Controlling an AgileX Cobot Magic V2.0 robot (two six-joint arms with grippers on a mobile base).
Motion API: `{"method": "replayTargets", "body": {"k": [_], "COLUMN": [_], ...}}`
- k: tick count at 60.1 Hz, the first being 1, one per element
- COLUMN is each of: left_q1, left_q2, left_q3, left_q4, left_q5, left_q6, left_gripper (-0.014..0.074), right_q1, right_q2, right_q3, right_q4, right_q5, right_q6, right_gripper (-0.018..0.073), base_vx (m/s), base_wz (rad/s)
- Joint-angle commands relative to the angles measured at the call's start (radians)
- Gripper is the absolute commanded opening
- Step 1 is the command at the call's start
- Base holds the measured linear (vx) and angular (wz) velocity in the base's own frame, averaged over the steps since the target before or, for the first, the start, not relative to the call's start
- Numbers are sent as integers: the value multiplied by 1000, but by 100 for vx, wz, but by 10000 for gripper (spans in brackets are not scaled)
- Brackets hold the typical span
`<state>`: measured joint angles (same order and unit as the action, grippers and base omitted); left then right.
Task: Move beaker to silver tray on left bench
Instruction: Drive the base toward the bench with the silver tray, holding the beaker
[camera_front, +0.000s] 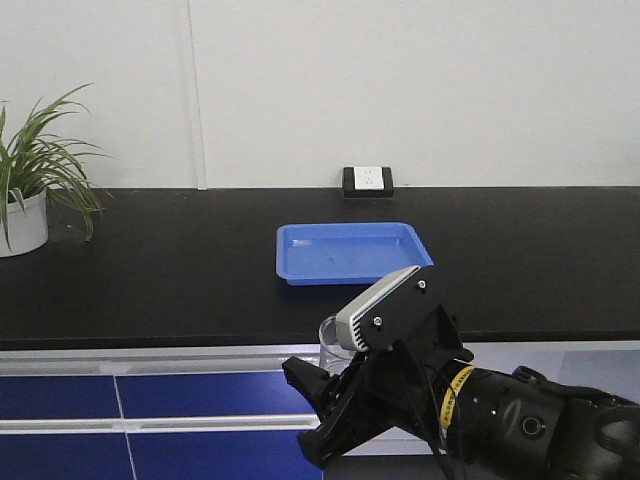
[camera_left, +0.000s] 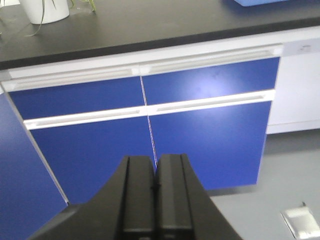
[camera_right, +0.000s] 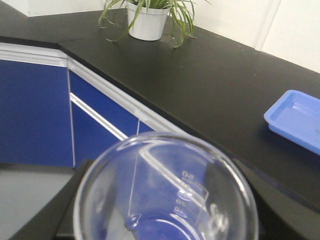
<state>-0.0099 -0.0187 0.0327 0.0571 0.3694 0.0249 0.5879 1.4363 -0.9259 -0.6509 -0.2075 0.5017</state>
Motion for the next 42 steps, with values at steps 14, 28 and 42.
{"method": "replayTargets", "body": {"k": [14, 28, 42], "left_q1": [-5, -5, -5], "left_q2": [-7, -7, -7], "left_q3": [20, 20, 20], "left_q4": [-3, -3, -3], "left_q5": [-81, -81, -81], "left_q6": [-2, -2, -2], "left_gripper": [1, 1, 1], "right_q1": [-1, -1, -1], "right_q2": [-39, -39, -39], "right_q3": [-29, -29, -29], "right_q4": [2, 2, 2], "right_q5": [-69, -69, -69], "right_q6": [1, 1, 1], "right_gripper": [-11, -11, -11], "base_vx": [-37, -32, -26], "base_wz": [-5, -3, 0]}}
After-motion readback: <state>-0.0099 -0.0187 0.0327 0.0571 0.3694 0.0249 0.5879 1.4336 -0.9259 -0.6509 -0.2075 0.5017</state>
